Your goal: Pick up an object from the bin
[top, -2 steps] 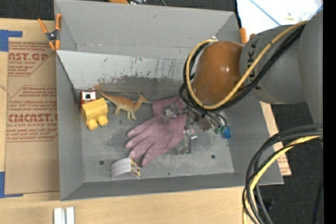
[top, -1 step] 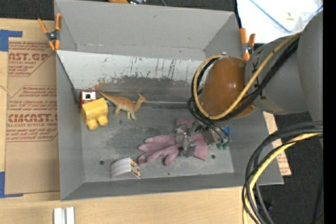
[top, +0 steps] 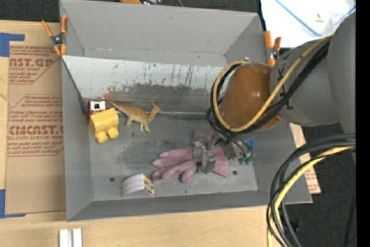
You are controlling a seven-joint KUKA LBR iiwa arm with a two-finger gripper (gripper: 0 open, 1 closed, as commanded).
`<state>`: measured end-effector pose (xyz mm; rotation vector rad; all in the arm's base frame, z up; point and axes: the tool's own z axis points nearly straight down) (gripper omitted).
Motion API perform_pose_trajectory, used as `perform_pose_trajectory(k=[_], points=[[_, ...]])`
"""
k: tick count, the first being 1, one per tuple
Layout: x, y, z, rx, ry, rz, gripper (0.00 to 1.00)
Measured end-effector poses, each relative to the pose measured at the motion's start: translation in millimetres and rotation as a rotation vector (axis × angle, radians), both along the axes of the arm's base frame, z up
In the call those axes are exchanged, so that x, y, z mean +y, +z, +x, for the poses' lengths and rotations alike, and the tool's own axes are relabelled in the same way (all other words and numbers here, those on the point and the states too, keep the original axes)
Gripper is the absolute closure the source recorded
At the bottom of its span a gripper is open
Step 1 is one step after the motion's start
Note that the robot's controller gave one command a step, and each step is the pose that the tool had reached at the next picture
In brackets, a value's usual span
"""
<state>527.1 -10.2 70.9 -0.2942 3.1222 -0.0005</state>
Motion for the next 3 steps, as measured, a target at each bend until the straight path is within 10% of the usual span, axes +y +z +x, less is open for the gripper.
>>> perform_pose_trajectory(k=[1, 2, 3], points=[[-17, 0, -29.3, -0.004, 0.182, 0.0, 1.0], [-6, 92, -1.2, 0.001, 0.016, 0.002, 1.0], [-13, 157, -25.1, 0.008, 0.165, 0.001, 1.0]])
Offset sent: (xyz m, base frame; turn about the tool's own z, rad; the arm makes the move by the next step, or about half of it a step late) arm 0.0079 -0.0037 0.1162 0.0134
